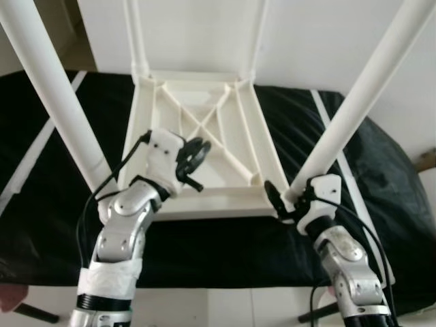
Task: Building children table
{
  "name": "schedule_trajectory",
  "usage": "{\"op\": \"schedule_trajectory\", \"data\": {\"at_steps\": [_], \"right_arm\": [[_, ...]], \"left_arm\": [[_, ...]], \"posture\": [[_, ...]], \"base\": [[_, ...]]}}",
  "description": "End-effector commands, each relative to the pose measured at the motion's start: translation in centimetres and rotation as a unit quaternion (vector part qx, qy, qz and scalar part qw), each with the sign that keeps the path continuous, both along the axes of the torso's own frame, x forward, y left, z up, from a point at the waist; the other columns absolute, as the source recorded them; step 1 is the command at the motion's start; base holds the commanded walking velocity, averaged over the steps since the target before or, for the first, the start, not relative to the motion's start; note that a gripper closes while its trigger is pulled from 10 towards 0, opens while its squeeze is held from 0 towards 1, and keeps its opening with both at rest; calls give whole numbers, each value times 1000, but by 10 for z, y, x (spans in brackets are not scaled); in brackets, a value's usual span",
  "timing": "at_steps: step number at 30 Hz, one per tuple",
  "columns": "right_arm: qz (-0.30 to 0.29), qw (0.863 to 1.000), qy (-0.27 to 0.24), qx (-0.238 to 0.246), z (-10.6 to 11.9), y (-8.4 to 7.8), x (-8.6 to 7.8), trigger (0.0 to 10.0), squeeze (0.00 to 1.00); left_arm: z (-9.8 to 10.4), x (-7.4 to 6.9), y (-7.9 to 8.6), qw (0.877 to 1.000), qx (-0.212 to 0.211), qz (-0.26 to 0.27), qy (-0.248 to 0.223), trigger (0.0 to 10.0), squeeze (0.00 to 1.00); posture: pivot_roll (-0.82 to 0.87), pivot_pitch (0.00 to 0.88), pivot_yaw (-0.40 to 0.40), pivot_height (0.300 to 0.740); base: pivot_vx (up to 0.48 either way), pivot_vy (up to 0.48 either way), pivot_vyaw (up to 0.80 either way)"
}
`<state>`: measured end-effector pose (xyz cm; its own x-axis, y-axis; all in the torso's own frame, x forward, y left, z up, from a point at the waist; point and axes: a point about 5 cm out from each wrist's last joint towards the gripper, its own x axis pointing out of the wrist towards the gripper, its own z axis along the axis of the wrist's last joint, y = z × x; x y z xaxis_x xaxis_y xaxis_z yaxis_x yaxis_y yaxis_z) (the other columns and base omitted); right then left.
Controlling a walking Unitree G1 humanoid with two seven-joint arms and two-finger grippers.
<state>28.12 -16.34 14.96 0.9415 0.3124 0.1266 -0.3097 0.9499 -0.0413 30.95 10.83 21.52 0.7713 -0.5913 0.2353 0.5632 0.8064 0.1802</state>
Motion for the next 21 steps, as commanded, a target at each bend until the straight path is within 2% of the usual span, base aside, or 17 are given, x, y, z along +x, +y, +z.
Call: {"op": "schedule_trajectory", "data": {"at_steps": [1, 7, 9, 13, 15, 16, 17, 18, 19, 20, 21], "right_arm": [[1, 1000, 1, -1, -1, 0, 0, 10000, 0], [1, 1000, 1, -1, -1, -1, 0, 10000, 0], [1, 1000, 1, -2, -1, 0, 0, 10000, 0], [2, 1000, 1, -2, -1, 0, 0, 10000, 0], [1, 1000, 1, -3, -1, 0, 0, 10000, 0], [1, 1000, 1, -3, -1, 0, 0, 10000, 0], [1, 1000, 1, -3, -1, 0, 0, 10000, 0], [1, 1000, 1, -3, -1, -1, 0, 10000, 0], [1, 1000, 1, -3, -1, -1, -1, 10000, 0], [1, 1000, 1, -3, -1, -1, -1, 10000, 0], [1, 1000, 1, -3, -1, -1, -1, 10000, 0]], "left_arm": [[-2, 1, 2, 999, -12, 42, 5, 10000, 1000], [0, 1, 2, 999, -31, 44, 4, 10000, 1000], [4, 1, 3, 997, -71, 43, 6, 10000, 1000], [6, 1, 4, 996, -69, 47, -4, 10000, 1000], [1, -1, -1, 995, 41, 69, -57, 10000, 1000], [1, -1, -1, 995, 41, 69, -57, 10000, 1000], [-2, -1, -2, 992, 73, 73, -67, 10000, 239], [-5, -1, -3, 991, 84, 73, -69, 10000, 0], [-7, -1, -3, 990, 96, 76, -69, 10000, 0], [-8, 0, -2, 992, 80, 75, -55, 10000, 0], [-9, 2, 1, 994, 53, 83, -37, 10000, 1000]], "posture": [[-85, 100, -45, 740], [-86, 103, -46, 740], [-87, 104, -46, 740], [-88, 104, -44, 740], [-88, 104, -44, 740], [-88, 104, -44, 740], [-89, 105, -44, 740], [-89, 105, -44, 740], [-89, 105, -45, 740], [-88, 106, -45, 740], [-89, 106, -44, 740]], "base": [[0, 0, 0], [0, 0, 0], [0, 0, 0], [0, 0, 0], [0, 0, 0], [0, 0, 0], [0, 0, 0], [0, 0, 0], [0, 0, 0], [0, 0, 0], [0, 0, 0]]}}
